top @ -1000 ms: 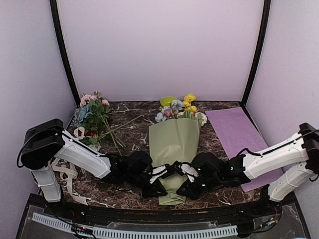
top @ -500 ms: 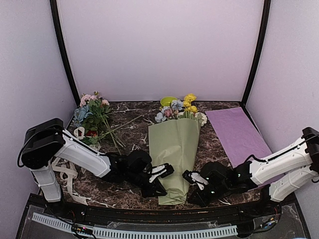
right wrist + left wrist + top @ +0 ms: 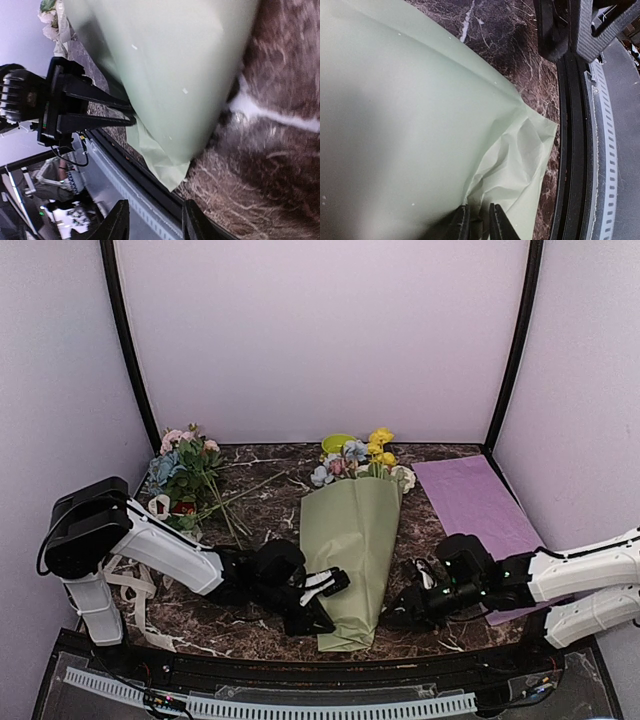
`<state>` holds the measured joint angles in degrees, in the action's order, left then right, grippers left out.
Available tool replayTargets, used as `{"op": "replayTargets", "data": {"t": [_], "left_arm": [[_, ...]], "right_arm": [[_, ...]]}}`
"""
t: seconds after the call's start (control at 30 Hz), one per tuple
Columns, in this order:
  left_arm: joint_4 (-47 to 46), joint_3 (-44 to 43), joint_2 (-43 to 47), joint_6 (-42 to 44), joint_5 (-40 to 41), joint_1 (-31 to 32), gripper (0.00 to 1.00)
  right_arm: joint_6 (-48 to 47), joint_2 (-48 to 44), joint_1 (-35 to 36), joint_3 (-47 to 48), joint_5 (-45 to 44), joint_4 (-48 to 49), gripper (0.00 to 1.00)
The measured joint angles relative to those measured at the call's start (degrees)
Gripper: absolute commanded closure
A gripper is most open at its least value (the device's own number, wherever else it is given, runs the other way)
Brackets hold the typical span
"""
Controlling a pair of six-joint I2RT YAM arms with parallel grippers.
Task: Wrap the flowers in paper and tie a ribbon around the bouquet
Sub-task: Press the fold line of the folded bouquet.
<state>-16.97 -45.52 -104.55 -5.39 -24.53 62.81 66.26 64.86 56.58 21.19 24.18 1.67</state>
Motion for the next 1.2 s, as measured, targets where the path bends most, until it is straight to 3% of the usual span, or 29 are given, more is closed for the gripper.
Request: {"op": "replayTargets", "data": {"t": [0.17, 0.3, 0.5, 0.6, 0.8, 0.93, 1.07, 1.2], "left_arm": [[-0.04, -0.74, -0.66, 0.00, -0.07, -0.04, 0.85], [0.33, -1.09, -0.81, 0.04, 0.02, -0.02, 0.85], [0.26, -1.05, -0.83, 0.15, 0.15, 0.00, 0.85], [0.26, -1.05, -0.83, 0.31, 0.17, 0.04, 0.85], [0.28, -1.05, -0.83, 0.74, 0.28, 0.07, 0.85], [0.35, -1.05, -0.83, 1.07, 0.37, 0.09, 0.85], [0.37, -1.07, -0.83, 1.31, 0.35, 0.09, 0.85], [0.57, -1.20, -0.83, 1.36, 0.35, 0.09, 0.84]], "right_arm": [[14.95, 1.44, 0.42, -2.23, 2.97, 3.21, 0.67], [21.53, 6.82, 2.03, -2.23, 4.35, 7.74, 0.72], [30.58, 17.90, 5.75, -5.35, 5.66, 26.08, 0.76], [33.79, 20.92, 6.12, -6.67, 5.64, 35.01, 0.82], [38.03, 22.69, 6.10, -9.60, 5.35, 44.59, 0.87], [38.01, 21.24, 5.44, -9.86, 5.33, 42.69, 0.84], [35.50, 17.33, 4.20, -8.31, 4.52, 32.61, 0.78], [31.74, 18.69, 2.93, -4.33, 4.48, 25.99, 0.79]]}}
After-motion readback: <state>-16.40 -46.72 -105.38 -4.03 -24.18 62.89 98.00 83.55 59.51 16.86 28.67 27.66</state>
